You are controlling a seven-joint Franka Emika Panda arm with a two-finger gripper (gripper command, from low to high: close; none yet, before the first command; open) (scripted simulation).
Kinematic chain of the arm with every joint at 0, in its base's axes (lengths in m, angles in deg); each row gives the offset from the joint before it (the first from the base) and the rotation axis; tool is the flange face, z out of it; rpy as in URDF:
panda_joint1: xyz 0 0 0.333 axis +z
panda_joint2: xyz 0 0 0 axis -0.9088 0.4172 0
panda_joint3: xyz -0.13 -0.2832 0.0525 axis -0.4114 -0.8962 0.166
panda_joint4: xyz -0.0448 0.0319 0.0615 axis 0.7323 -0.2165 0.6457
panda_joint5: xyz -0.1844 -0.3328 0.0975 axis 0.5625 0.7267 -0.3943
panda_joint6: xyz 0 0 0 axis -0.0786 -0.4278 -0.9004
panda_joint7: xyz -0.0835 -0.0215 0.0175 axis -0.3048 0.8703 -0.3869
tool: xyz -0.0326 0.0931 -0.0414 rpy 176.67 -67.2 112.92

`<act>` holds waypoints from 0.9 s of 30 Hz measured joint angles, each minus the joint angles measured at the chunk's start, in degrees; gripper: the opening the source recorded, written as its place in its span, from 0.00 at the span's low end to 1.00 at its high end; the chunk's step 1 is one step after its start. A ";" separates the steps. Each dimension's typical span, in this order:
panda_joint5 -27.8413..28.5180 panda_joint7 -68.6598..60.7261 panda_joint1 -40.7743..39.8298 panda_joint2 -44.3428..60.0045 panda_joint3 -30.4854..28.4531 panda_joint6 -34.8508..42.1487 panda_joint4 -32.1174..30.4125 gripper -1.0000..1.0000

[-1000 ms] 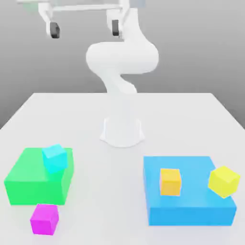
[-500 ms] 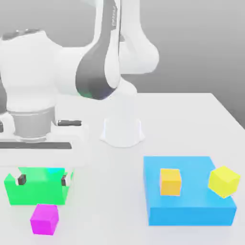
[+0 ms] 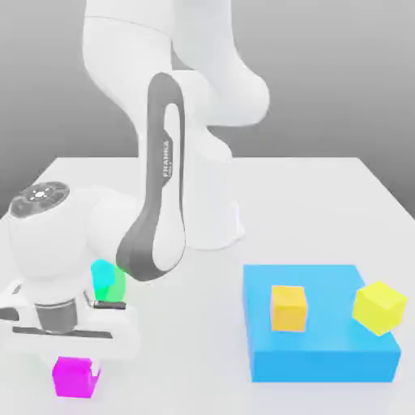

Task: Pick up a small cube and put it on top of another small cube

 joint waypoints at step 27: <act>24.65 33.43 -8.88 -49.20 -3.49 26.59 -21.10 0.00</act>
